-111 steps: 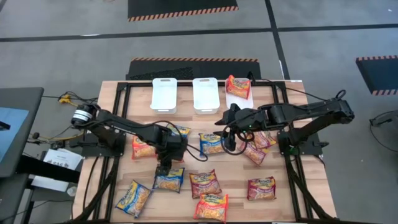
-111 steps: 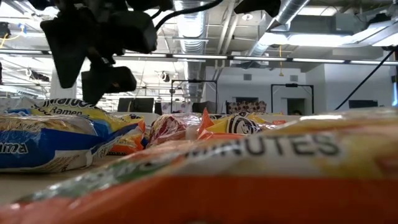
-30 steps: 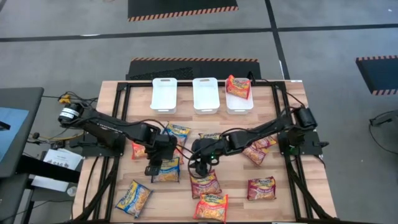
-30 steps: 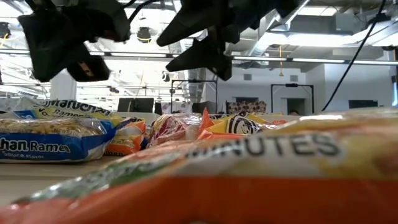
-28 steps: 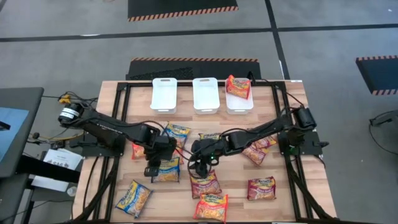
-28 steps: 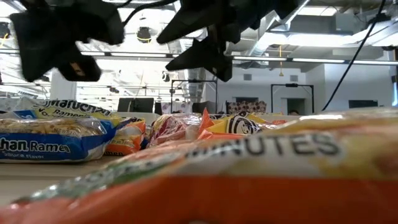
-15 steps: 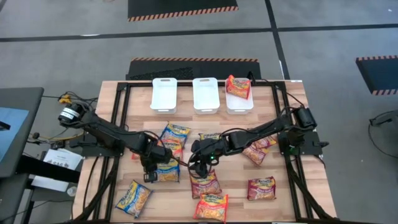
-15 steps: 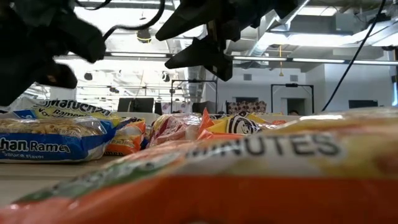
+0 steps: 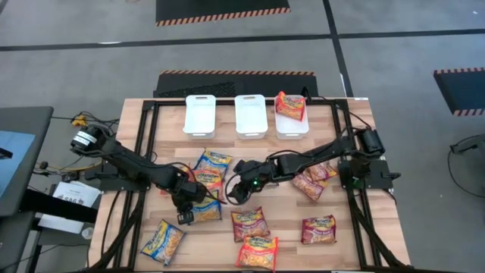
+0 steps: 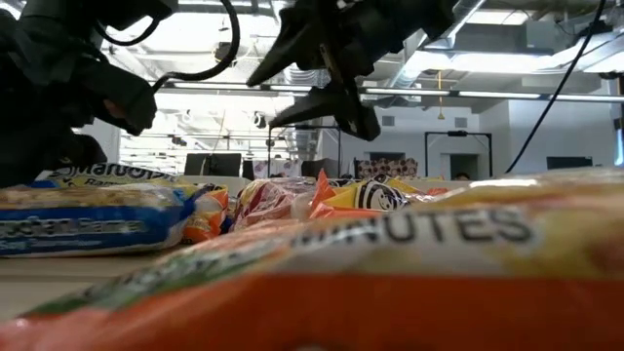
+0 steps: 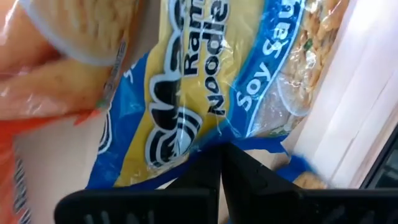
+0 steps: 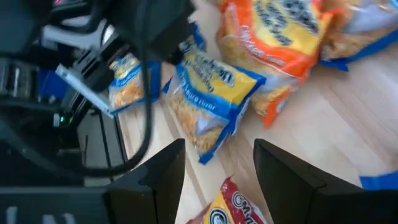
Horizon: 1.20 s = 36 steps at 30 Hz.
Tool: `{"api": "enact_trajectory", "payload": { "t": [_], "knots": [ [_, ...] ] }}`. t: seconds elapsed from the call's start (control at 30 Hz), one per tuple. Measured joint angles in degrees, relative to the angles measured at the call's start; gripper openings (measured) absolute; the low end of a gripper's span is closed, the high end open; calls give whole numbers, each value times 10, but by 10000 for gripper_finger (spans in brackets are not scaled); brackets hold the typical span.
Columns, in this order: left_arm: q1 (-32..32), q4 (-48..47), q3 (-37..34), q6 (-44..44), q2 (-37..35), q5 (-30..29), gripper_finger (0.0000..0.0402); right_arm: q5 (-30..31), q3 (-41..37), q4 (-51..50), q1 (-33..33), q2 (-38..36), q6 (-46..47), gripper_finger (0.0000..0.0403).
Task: Sort Maruchan noodles
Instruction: Put the bottom right blue noodle pack into the top middle white bin
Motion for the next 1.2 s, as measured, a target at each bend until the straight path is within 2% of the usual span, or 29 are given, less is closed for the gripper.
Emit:
{"api": "enact_trajectory", "payload": {
  "t": [0.33, 0.4, 0.67, 0.9, 1.2],
  "knots": [
    [15, 59, -39, -8, 0, -20, 0, -9, -3, -2, -1, 42, 76, 214],
    [20, 65, -41, -3, 0, -20, 0, -20, 2, 51, -1, 57, 85, 215],
    [41, 117, -42, 7, 0, -9, 0, -18, 8, 70, -1, 93, 141, 228],
    [47, 139, -42, -4, 0, -4, 0, -18, 7, 49, 0, 93, 162, 228],
    [45, 167, -42, -26, 0, 31, 0, -18, 7, 26, 2, 93, 184, 228]
  ]
}}
